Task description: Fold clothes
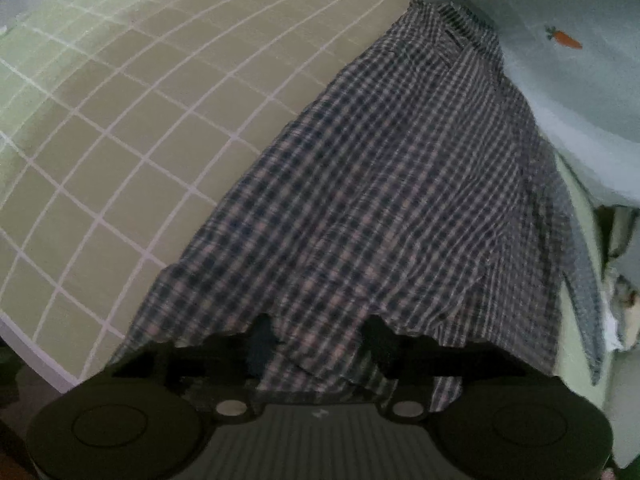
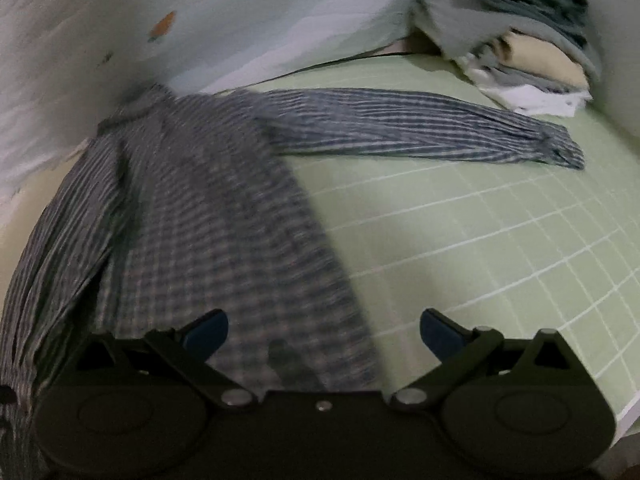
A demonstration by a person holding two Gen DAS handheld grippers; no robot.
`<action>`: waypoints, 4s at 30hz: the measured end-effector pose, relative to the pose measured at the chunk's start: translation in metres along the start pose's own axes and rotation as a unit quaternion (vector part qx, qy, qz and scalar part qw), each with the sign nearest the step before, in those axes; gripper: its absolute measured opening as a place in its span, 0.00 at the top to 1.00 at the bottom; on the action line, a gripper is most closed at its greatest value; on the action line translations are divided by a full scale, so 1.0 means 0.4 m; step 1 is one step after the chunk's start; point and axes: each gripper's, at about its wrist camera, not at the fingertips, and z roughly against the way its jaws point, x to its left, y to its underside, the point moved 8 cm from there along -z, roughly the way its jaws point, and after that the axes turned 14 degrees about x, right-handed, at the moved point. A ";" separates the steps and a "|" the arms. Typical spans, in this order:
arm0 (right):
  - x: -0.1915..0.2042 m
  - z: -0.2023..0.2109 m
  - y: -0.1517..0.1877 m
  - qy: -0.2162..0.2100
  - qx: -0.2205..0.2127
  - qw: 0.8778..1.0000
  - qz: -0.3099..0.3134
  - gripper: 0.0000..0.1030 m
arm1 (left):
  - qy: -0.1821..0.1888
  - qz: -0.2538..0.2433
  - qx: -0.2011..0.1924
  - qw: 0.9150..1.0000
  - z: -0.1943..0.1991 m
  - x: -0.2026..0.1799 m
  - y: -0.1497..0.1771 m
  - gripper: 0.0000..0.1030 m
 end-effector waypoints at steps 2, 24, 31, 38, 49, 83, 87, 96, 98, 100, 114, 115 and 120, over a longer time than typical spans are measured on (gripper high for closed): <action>-0.046 -0.010 -0.023 -0.003 -0.001 1.000 -0.020 0.00 | -0.023 0.006 -0.005 1.000 -0.005 -0.015 0.003 0.35; -0.534 -0.168 -0.380 0.037 -0.040 0.984 -0.168 0.00 | -0.184 0.067 -0.006 0.981 -0.079 -0.086 0.029 0.00; -0.559 -0.203 -0.406 0.102 -0.031 0.986 -0.131 0.00 | -0.183 0.095 0.000 0.978 -0.078 -0.076 0.016 0.00; -0.540 -0.199 -0.409 0.119 -0.038 0.989 -0.083 0.28 | -0.184 0.097 -0.002 0.978 -0.076 -0.076 0.014 0.00; -0.395 -0.101 -0.396 0.104 -0.079 0.989 0.074 0.96 | -0.161 0.063 -0.031 0.984 -0.016 -0.067 0.035 0.00; 0.514 0.076 -0.058 0.040 -0.130 0.971 0.197 0.96 | -0.125 -0.089 -0.091 0.984 0.248 0.259 -0.228 0.00; 0.650 0.052 0.000 0.005 -0.101 0.968 0.231 0.94 | -0.128 -0.091 -0.091 0.983 0.270 0.306 -0.265 0.00; 0.657 0.069 0.048 -0.005 -0.090 0.976 0.200 0.23 | -0.130 -0.104 -0.084 0.982 0.277 0.320 -0.257 0.00; 0.618 0.090 0.039 -0.009 -0.098 0.980 0.175 0.18 | -0.128 -0.108 -0.081 0.983 0.270 0.306 -0.250 0.00; 0.577 0.109 0.032 -0.013 -0.104 0.982 0.157 0.14 | -0.126 -0.110 -0.079 0.983 0.259 0.285 -0.239 0.00; 0.229 0.090 0.043 0.004 -0.032 0.998 0.057 0.08 | -0.118 -0.137 -0.067 0.981 0.149 0.036 -0.087 0.00; 0.198 0.091 0.042 0.010 -0.033 0.998 0.050 0.08 | -0.116 -0.139 -0.066 0.981 0.138 0.017 -0.074 0.00; 0.045 0.087 0.030 0.041 -0.030 0.998 0.029 0.07 | -0.097 -0.148 -0.061 0.982 0.082 -0.094 -0.012 0.00</action>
